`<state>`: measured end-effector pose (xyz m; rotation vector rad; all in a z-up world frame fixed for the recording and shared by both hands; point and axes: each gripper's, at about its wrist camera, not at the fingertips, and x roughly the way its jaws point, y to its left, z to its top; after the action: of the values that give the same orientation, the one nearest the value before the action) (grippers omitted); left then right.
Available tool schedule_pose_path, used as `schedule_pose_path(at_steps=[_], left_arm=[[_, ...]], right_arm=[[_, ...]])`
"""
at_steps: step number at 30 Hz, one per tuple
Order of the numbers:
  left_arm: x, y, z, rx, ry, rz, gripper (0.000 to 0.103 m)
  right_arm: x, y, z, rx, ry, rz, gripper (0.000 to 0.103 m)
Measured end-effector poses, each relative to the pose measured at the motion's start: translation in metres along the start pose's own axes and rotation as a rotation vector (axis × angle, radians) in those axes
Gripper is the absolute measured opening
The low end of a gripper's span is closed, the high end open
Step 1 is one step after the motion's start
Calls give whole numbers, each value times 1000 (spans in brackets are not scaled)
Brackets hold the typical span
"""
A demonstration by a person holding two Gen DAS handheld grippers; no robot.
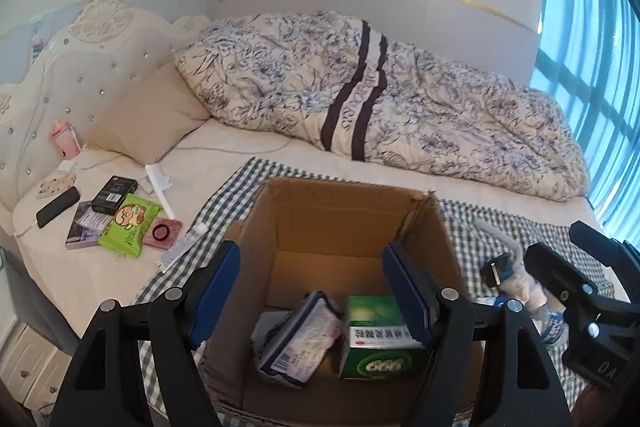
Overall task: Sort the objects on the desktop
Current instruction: 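Lower both items into the cardboard box and open both tools, then move both open tools back over the pile on the checkered sheet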
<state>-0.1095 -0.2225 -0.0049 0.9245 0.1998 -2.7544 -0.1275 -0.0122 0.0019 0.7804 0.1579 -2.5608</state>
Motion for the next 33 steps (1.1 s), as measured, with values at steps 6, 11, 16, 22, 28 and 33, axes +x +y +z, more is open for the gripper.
schedule_pose_path(at_steps=[6,11,16,22,28,33], left_arm=[[-14,-30,5,29,-35,-40,80],[-24,-61,9,59,-57,-85,84],[-31,-96,9,85,-69,-126,87],[-35,-141,6,133,-75,-165,89],[-36,-179,2,174,-72,-201,93],[-37,-202,-4,194,-73,-226,99]], right_arm=[[-23,-44,0,33,-18,-56,84],[-42,-87,-2,81,-24,-102,85],[-63,-127,-9,113,-30,-153,86],[-83,-171,-19,166,-32,-193,86],[-96,-203,-28,211,-36,-218,86],[-103,-221,-39,234,-30,-237,86]])
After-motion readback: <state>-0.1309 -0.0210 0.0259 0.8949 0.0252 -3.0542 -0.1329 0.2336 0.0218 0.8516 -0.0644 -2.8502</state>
